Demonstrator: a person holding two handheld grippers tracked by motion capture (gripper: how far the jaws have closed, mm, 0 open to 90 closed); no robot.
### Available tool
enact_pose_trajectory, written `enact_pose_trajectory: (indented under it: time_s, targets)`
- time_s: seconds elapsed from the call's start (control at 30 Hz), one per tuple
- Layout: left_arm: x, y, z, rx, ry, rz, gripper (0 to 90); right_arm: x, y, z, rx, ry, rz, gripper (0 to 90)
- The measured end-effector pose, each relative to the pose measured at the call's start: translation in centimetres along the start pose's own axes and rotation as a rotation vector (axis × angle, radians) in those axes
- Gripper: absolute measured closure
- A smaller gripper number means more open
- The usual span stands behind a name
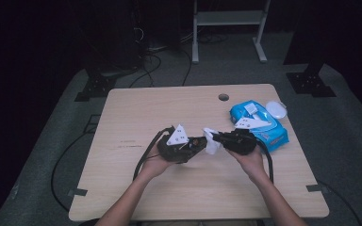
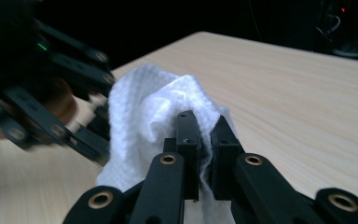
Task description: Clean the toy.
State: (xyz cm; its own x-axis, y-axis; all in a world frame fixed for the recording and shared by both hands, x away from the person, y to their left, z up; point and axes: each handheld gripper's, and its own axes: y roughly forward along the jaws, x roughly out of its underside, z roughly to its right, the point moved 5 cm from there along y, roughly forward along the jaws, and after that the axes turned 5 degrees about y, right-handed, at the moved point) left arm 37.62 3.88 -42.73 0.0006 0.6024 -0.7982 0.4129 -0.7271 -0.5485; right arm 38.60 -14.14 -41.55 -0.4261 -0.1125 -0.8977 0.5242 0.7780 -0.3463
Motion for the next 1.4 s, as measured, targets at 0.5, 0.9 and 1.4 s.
enact_pose_trajectory:
  time_s: [0.5, 0.9, 1.4]
  targets:
    - [0.0, -0.1, 0.0, -0.011, 0.026, -0.025, 59.3, -0.1, 0.0, -0.6, 0.013, -0.024, 0.006, 84.4]
    - [-0.3, -0.5, -0.3, -0.01, -0.005, 0.014, 59.3, 3.4, 2.0, 1.7, 0.008, 0.09, -0.11, 84.3]
    - [-0.9, -0.2, 0.4, 0.023, 0.003, 0.051, 65.3, 1.4, 0.8, -0.6, -0.044, 0.047, -0.006, 84.6]
